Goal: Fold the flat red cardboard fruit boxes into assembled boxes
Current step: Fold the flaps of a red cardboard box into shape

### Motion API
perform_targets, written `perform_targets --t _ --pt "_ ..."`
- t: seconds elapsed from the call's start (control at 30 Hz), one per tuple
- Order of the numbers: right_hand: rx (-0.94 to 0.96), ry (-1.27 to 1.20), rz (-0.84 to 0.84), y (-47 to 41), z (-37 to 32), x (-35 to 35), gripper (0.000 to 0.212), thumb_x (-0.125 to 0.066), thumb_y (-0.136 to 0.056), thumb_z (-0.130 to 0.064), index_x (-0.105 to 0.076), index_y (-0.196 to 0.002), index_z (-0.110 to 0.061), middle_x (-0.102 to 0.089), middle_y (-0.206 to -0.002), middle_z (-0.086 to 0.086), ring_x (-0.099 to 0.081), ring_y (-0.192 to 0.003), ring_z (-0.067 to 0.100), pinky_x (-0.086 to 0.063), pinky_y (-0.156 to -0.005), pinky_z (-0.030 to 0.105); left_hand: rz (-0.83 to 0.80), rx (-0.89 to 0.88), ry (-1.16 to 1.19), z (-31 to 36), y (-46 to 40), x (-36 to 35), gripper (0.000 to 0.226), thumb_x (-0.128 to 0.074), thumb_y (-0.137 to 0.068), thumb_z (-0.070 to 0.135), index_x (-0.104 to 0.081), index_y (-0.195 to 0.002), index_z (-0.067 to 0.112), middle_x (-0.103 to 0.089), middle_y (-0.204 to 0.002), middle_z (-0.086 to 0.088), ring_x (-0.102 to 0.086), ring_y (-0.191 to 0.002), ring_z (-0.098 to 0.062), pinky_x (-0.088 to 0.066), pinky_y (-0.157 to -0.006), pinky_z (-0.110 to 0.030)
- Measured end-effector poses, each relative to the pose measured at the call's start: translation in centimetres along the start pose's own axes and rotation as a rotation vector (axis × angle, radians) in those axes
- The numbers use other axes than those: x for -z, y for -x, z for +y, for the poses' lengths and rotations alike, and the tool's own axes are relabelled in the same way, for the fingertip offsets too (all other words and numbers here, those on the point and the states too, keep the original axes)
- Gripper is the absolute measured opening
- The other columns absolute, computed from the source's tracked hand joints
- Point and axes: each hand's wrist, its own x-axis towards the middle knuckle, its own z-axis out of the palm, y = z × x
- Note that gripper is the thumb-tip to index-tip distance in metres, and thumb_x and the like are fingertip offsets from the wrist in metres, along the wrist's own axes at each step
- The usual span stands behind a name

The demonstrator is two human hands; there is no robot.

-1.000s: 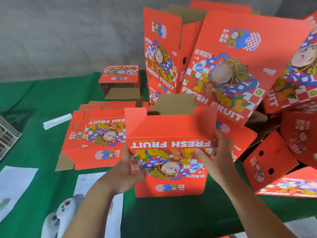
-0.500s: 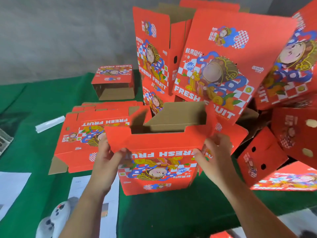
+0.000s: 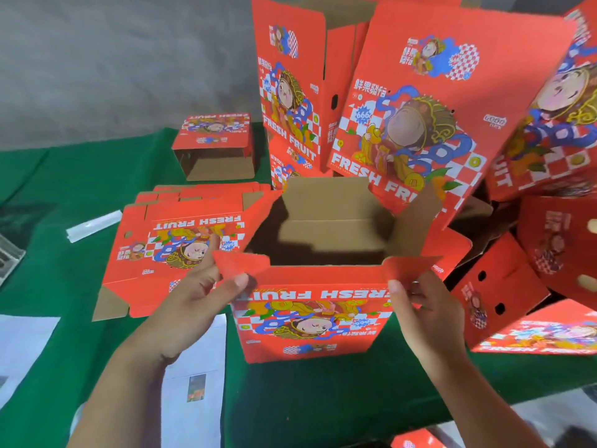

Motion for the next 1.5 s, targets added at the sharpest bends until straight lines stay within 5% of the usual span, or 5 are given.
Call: perform_targets --t 0.27,0.63,0.77,0.83,1.5 --pt "0.005 -0.098 0.026 -0.7 0.3 -0.5 0.057 -0.039 -0.096 -0.077 -0.056 -0.099 -0.023 -0.069 -0.099 -0.001 -0.063 -0.085 -0.002 -0.049 -0.072 0.031 0.144 0.024 -0.280 0.4 -0.1 -2.0 0.041 -0.046 -0.084 0.078 -0.065 -0.114 0.057 -0.018 -0.152 0.041 -0.010 -0.125 0.009 -0.012 -0.111 -0.036" --pt "-0.116 0.040 0.070 -3.4 -0.9 -1.5 0.040 -0.052 -0.088 -0.067 -0.048 -0.065 -0.035 -0.045 -0.101 -0.027 -0.055 -0.086 -0.008 -0.038 -0.065 0.027 0.768 -0.009 -0.519 -1.2 -2.6 -5.6 0.049 -0.049 -0.094 0.064 -0.060 -0.139 0.047 -0.050 -0.135 0.006 -0.034 -0.114 -0.028 -0.029 -0.097 -0.050" --pt "-0.166 -0.111 0.021 -3.3 -1.0 -2.0 0.025 -0.066 -0.092 -0.047 -0.060 -0.116 -0.041 -0.050 -0.114 -0.032 -0.058 -0.101 -0.006 -0.051 -0.081 0.032 0.843 -0.113 -0.598 -1.8 -2.9 -5.3 0.045 -0.058 -0.093 0.052 -0.068 -0.134 0.036 -0.060 -0.127 0.004 -0.038 -0.110 -0.032 -0.030 -0.089 -0.046" --pt "-0.164 -0.246 -0.046 -4.3 -1.5 -1.7 0.077 -0.073 -0.093 -0.017 -0.031 -0.152 -0.042 -0.040 -0.133 -0.045 -0.050 -0.125 -0.010 -0.046 -0.099 0.018 0.877 -0.140 -0.614 -2.0 -2.8 -5.4 0.040 -0.061 -0.095 0.037 -0.069 -0.134 0.033 -0.063 -0.127 0.003 -0.040 -0.108 -0.034 -0.022 -0.086 -0.039" --pt "0.050 0.023 -0.343 -4.0 -1.9 -0.3 0.066 -0.044 -0.096 -0.006 -0.039 -0.152 -0.040 -0.027 -0.159 -0.027 -0.026 -0.146 0.002 -0.016 -0.118 0.013 0.612 -0.391 -0.516 -1.3 -5.1 -5.2 0.054 -0.059 -0.083 0.003 -0.067 -0.135 0.018 -0.056 -0.104 0.000 -0.049 -0.100 -0.022 -0.034 -0.088 -0.036"
